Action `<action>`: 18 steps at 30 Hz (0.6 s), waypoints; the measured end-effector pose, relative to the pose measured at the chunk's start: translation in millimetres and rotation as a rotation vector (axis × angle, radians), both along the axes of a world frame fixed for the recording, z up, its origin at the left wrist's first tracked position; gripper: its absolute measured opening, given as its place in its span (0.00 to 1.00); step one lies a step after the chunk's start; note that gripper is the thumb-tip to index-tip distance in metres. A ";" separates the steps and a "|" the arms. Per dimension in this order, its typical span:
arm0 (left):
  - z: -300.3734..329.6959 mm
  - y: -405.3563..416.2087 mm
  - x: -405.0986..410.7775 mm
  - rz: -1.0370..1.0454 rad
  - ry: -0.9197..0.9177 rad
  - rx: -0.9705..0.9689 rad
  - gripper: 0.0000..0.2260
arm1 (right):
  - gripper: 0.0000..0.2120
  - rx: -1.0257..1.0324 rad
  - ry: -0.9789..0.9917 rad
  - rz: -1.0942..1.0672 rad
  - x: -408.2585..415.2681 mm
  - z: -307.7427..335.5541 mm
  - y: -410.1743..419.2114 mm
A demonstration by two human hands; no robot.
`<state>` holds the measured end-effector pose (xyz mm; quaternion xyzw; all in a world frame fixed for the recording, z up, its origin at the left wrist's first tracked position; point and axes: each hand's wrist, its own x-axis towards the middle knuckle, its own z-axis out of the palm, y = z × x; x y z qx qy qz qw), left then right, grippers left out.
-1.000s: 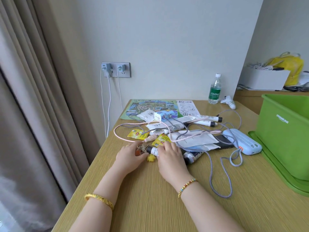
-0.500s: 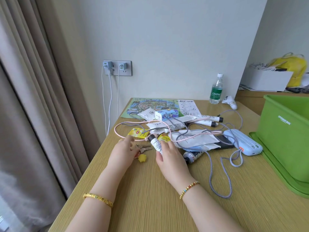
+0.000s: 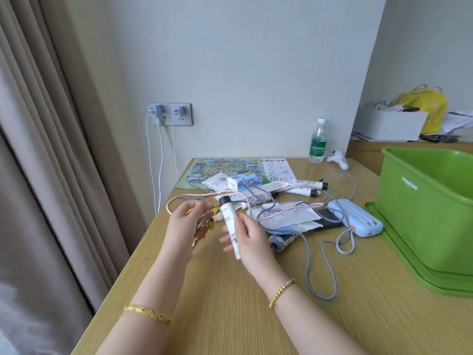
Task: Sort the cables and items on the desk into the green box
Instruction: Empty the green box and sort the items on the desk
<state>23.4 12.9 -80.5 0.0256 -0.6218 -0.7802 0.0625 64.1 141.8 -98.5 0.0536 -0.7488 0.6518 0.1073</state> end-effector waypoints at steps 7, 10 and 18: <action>79.8 89.1 2.7 -0.171 -0.052 0.287 0.07 | 0.10 -0.380 -0.043 -0.052 14.2 70.2 78.9; 115.4 150.6 10.1 -0.306 0.021 0.258 0.05 | 0.14 -0.249 0.079 -0.178 28.6 105.0 134.4; 173.2 311.4 48.9 -0.605 0.113 0.206 0.08 | 0.18 -0.244 0.044 -0.593 79.0 162.4 283.9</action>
